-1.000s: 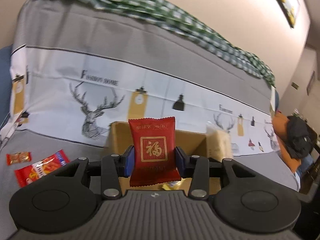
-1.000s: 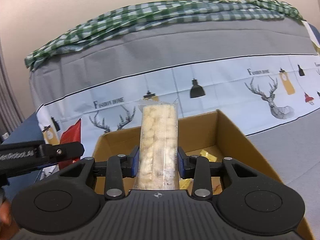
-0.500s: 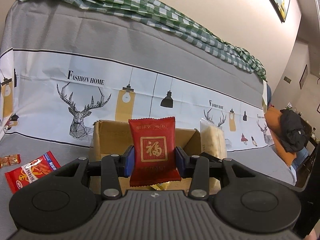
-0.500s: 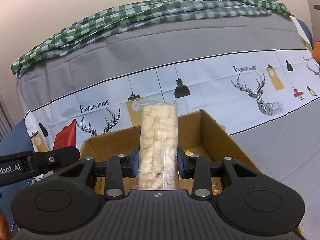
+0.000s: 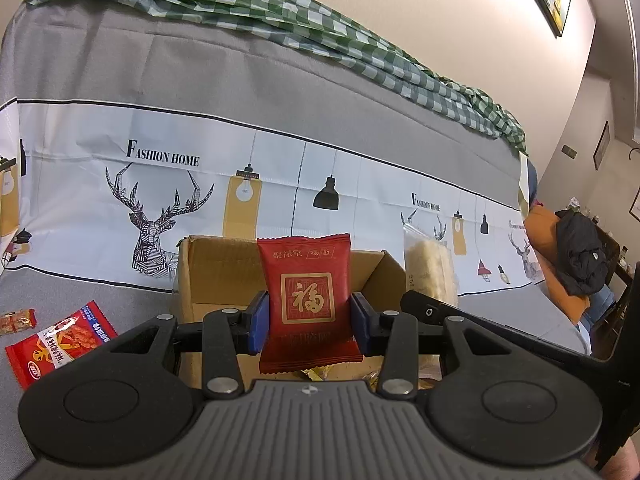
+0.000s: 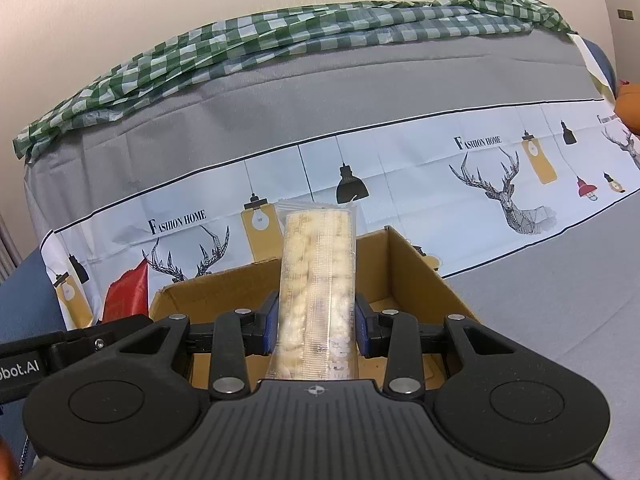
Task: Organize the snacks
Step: 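Carry the red packet with the left tool while the right tool carries the bar over the box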
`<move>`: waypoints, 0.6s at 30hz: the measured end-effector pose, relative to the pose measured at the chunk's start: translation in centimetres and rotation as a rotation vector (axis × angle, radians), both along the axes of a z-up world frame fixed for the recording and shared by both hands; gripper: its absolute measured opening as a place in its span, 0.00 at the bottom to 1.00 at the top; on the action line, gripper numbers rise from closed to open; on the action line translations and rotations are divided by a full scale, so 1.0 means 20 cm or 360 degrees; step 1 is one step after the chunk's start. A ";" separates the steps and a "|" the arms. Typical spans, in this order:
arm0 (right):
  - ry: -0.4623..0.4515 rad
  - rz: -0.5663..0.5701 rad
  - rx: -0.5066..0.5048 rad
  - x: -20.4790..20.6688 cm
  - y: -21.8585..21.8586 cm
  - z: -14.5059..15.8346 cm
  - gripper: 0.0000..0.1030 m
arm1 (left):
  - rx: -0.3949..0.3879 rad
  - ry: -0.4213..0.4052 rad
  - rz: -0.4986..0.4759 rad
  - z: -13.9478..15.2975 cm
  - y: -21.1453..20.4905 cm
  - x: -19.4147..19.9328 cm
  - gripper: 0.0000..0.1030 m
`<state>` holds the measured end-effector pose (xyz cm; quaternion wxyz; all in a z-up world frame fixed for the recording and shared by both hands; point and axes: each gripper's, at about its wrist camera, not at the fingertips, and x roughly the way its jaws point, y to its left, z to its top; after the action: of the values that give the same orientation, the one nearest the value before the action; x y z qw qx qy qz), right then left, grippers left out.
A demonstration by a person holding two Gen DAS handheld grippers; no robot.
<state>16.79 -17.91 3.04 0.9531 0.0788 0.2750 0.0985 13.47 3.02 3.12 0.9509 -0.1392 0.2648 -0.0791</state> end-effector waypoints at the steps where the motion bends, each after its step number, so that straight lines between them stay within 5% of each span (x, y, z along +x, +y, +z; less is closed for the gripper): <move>1: -0.0001 0.0000 -0.0001 0.00 0.00 0.00 0.37 | 0.0002 -0.0001 -0.0004 0.00 0.00 0.00 0.45; 18: -0.0027 -0.0033 -0.0005 -0.01 0.00 0.00 0.37 | 0.0005 -0.0018 -0.0031 0.00 -0.02 -0.01 0.45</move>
<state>16.53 -17.88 3.02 0.9565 0.0794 0.2661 0.0890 13.31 2.59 3.21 0.9518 -0.1346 0.2610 -0.0887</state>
